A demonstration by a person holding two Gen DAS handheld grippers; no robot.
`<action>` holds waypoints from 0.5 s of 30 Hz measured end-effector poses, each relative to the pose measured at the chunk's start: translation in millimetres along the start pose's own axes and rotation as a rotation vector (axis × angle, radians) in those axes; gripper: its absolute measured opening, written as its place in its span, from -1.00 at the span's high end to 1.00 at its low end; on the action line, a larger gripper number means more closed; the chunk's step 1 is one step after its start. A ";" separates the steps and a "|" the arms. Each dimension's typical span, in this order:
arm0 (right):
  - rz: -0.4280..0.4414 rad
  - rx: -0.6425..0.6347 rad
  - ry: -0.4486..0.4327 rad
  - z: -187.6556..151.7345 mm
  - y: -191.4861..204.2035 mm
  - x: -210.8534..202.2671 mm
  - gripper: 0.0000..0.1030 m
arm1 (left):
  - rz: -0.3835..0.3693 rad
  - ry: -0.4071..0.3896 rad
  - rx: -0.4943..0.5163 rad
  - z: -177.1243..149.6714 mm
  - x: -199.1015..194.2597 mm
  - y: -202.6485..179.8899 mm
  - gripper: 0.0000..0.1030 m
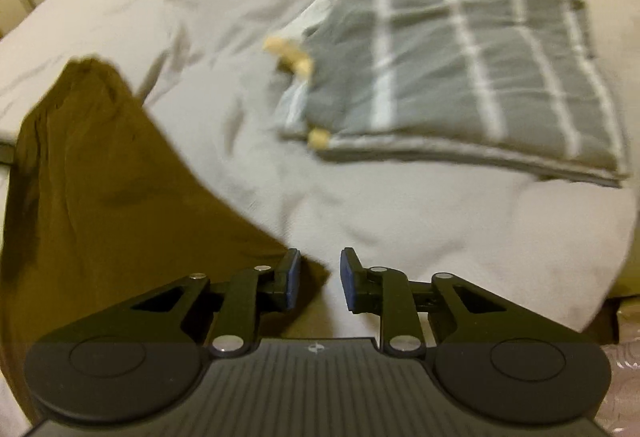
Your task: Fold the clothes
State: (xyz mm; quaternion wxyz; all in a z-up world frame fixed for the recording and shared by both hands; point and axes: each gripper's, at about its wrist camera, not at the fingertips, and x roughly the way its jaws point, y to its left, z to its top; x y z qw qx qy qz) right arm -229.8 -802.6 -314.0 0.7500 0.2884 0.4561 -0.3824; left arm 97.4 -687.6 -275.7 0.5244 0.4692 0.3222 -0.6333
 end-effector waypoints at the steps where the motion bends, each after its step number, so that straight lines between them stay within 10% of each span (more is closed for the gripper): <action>1: 0.005 -0.012 -0.008 1.0 0.0 -7.4 0.50 | -0.003 0.004 -0.034 -7.6 -5.8 -5.1 0.56; 15: 0.387 -0.532 0.168 -59.9 115.3 -26.0 0.35 | 0.074 0.056 -0.518 -117.6 -59.5 -99.7 0.56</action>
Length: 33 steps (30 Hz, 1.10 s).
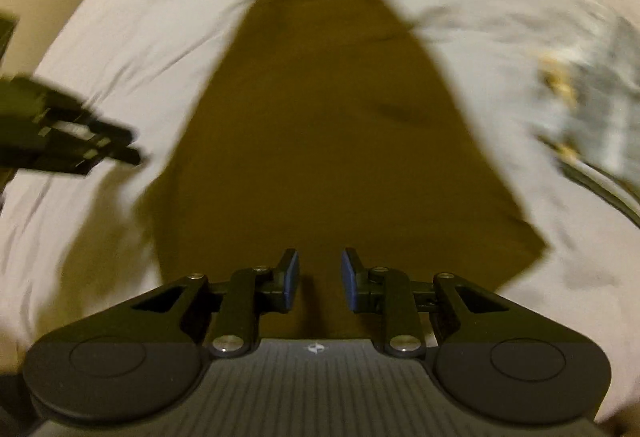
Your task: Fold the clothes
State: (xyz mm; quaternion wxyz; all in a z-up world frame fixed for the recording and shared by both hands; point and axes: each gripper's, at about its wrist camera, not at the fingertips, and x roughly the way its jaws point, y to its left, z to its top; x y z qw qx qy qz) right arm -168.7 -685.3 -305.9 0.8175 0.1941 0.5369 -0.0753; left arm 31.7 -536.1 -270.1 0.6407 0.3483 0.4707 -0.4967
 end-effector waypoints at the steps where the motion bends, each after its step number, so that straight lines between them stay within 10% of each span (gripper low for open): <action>1: 0.011 -0.016 0.014 -1.8 8.1 4.3 0.34 | 0.001 0.001 -0.011 -7.9 -0.9 -3.0 0.56; 19: -0.224 -0.368 -0.002 -62.4 114.6 26.9 0.32 | -0.033 -0.249 -0.066 -119.6 -8.4 -41.3 0.49; 22: -0.174 -0.349 -0.011 -63.3 103.5 21.1 0.74 | -0.013 -0.317 -0.066 -121.5 -8.2 -52.8 0.41; 33: 0.188 -0.120 -0.173 -67.7 22.9 -17.6 0.77 | -0.016 -0.525 -0.265 -110.8 11.0 -81.7 0.11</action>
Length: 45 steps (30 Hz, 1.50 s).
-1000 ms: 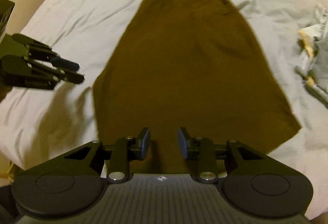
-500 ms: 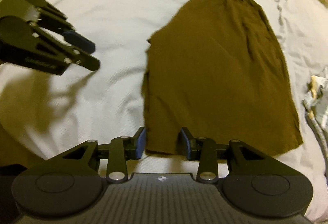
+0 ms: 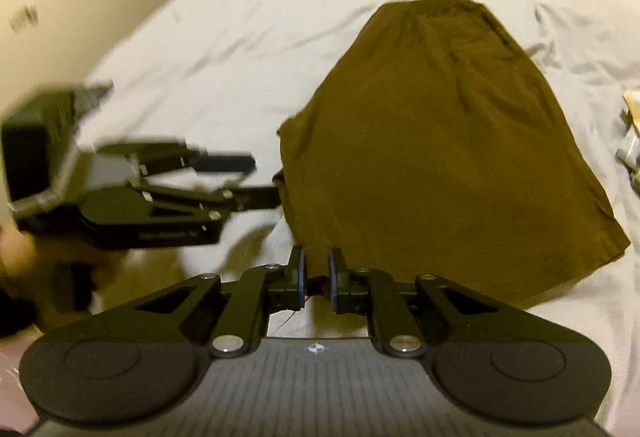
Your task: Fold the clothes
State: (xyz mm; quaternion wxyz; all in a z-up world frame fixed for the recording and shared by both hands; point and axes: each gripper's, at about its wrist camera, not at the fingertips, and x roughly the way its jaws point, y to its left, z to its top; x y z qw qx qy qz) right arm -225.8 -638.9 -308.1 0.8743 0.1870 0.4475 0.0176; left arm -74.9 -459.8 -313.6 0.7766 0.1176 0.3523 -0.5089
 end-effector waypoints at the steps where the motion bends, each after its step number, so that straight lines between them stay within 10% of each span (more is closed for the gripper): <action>1: 0.021 0.027 -0.016 -1.4 -8.9 -2.7 0.77 | 0.000 -0.013 -0.023 -1.3 0.5 0.9 0.11; 10: 0.095 -0.006 -0.173 -22.9 -29.6 -9.1 0.86 | -0.008 -0.146 -0.122 -8.3 -8.9 11.4 -0.05; 21: 0.033 -0.190 -0.396 -61.7 -13.4 -26.7 0.87 | 0.099 -0.215 0.002 -17.3 -8.6 -11.1 -0.16; 36: -0.052 -0.291 -0.420 -77.8 1.6 -28.3 0.96 | 0.219 -0.088 0.058 4.1 26.8 -23.7 -0.12; 41: -0.012 -0.359 -0.398 -80.0 11.9 -12.6 0.21 | 0.209 -0.095 0.013 3.3 21.2 -11.4 -0.12; 45: 0.005 -0.335 -0.379 -74.7 19.0 5.8 0.24 | 0.211 -0.088 0.027 6.1 21.6 -10.4 -0.12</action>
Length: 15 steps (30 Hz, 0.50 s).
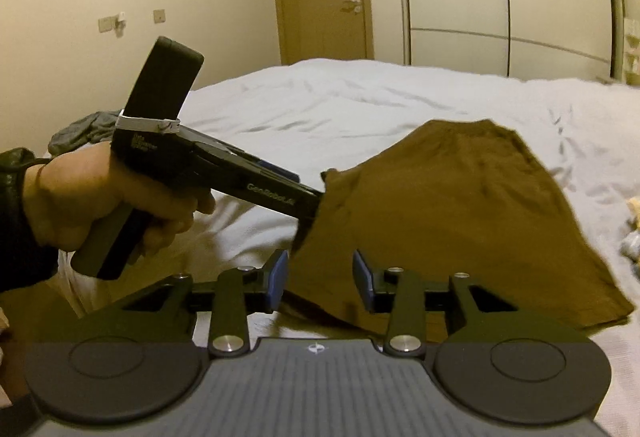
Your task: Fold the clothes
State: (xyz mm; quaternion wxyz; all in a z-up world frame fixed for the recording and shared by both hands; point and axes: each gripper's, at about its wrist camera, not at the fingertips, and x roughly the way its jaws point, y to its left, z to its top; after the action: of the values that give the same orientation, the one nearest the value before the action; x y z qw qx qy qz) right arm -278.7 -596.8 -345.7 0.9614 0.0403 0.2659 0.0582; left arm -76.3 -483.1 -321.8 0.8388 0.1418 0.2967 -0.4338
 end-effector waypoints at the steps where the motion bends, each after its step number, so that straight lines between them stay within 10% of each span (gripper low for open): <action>1: -0.006 0.011 0.006 0.0 0.0 4.3 0.24 | 0.000 -0.001 0.004 0.8 0.1 -0.7 -0.12; 5: -0.028 0.048 0.045 0.1 -3.0 17.9 0.33 | -0.002 0.002 0.018 -0.3 0.5 -2.2 -0.12; 9: -0.057 0.039 0.073 -2.0 -6.9 18.8 0.92 | -0.005 0.005 0.019 -3.0 -2.1 -2.1 -0.12; 15: -0.082 0.079 0.092 0.6 -16.7 16.1 0.95 | -0.018 0.008 0.028 -10.7 -12.3 -3.5 -0.17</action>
State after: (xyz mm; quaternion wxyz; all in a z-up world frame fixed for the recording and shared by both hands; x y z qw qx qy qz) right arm -263.1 -611.3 -355.2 0.9475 0.0644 0.3131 0.0100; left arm -88.7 -472.0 -322.4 0.8316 0.1528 0.2951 -0.4450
